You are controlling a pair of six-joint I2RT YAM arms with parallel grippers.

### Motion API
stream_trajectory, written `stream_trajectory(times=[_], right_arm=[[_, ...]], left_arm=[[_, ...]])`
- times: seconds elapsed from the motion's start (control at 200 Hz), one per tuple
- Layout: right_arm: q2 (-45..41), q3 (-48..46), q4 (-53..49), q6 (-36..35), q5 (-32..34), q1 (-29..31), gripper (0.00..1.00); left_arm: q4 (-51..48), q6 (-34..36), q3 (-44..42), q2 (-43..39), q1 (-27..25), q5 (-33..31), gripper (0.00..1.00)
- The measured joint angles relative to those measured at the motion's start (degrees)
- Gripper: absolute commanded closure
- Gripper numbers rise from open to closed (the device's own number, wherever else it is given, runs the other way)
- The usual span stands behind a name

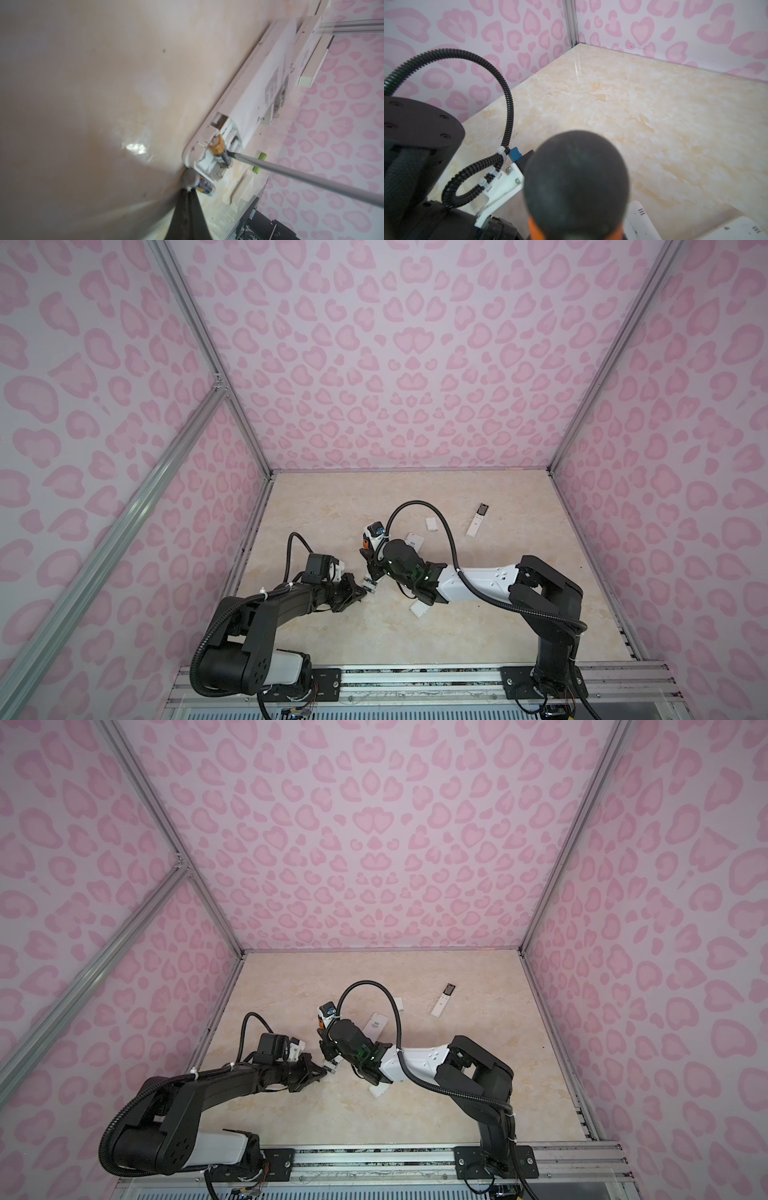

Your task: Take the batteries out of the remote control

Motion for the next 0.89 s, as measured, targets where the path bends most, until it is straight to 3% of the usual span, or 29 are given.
stream_trajectory(times=[0.255,0.595,0.895], right_arm=[[-0.17,-1.95,3.78,-0.15,2.62,0.85,1.00],[0.50,-3.85,8.22,6.51,1.11,-1.62,1.00],[0.00,-3.96,7.89,4.96,2.71,-0.50,1.00]], left_arm=[[-1.70,0.20,0.35,-1.68,0.31,-3.28,0.96],[3.06,-0.07,-1.70,-0.33,0.52,-0.50,0.96],[3.80,-0.24,-1.64,0.37,0.52,0.28,0.96]])
